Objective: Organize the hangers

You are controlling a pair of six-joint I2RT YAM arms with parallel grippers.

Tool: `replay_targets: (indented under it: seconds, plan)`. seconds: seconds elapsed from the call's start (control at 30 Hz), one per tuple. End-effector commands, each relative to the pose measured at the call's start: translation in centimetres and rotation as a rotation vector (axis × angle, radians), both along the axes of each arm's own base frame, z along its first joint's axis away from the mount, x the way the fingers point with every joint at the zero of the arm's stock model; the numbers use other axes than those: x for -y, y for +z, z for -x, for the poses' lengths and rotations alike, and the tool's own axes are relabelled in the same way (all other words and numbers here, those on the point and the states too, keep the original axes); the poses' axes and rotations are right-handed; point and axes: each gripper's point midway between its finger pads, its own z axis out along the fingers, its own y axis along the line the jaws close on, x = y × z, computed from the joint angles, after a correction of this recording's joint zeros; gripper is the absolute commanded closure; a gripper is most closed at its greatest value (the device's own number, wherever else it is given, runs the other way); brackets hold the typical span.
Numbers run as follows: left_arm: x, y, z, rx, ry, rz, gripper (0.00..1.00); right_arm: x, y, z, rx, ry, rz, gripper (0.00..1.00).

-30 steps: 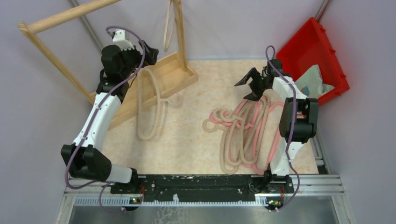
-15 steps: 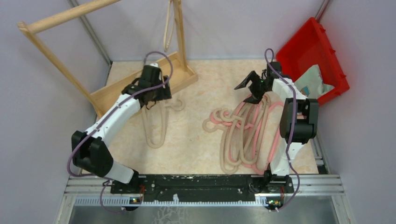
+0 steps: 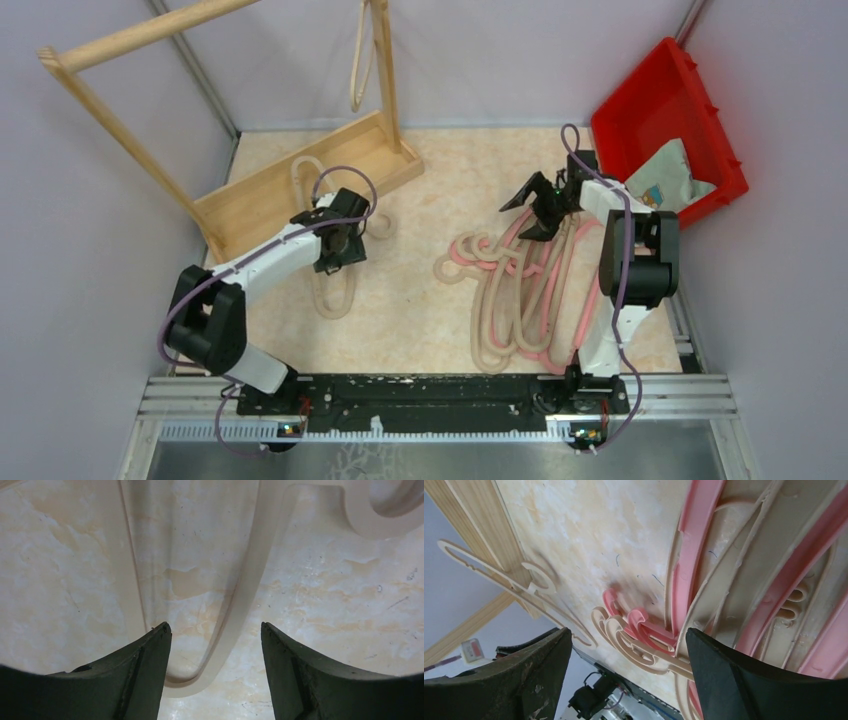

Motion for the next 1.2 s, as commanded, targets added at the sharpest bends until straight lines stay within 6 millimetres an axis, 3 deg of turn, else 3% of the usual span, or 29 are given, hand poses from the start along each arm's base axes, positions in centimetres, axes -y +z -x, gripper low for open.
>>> replay_targets:
  seconds: [0.0, 0.2, 0.37, 0.5, 0.7, 0.73, 0.8, 0.87, 1.17]
  plan:
    - [0.2, -0.3, -1.8, 0.102, 0.059, 0.015, 0.29, -0.3, 2.0, -1.2, 0.096, 0.024, -0.015, 0.17]
    - [-0.1, -3.0, -3.6, 0.141, 0.070, -0.035, 0.29, -0.2, 2.3, -1.7, 0.104, 0.027, -0.013, 0.17]
    - [-0.1, -5.7, -3.8, 0.096, 0.061, -0.066, 0.31, -0.2, 2.5, -1.6, 0.106, 0.025, -0.014, 0.17]
    - [-0.1, -6.3, -3.8, 0.095, 0.046, -0.074, 0.51, -0.3, 2.4, -1.4, 0.103, 0.022, -0.016, 0.18]
    - [-0.1, -4.9, -3.8, 0.123, 0.032, -0.061, 0.94, -0.2, 2.8, -1.8, 0.114, 0.015, -0.017, 0.18]
    - [-0.1, -4.5, -3.8, 0.128, 0.033, -0.056, 0.99, -0.2, 2.8, -1.9, 0.116, 0.015, -0.018, 0.18]
    - [0.1, -3.0, -3.8, 0.148, 0.031, -0.033, 1.00, -0.2, 3.0, -2.1, 0.121, 0.014, -0.016, 0.18]
    - [0.5, -0.2, -4.0, 0.195, 0.030, 0.005, 1.00, -0.1, 3.2, -2.3, 0.126, 0.015, -0.010, 0.18]
    - [1.0, 15.0, -5.8, 0.537, 0.049, 0.217, 1.00, -0.2, 3.7, -2.6, 0.141, 0.015, -0.016, 0.19]
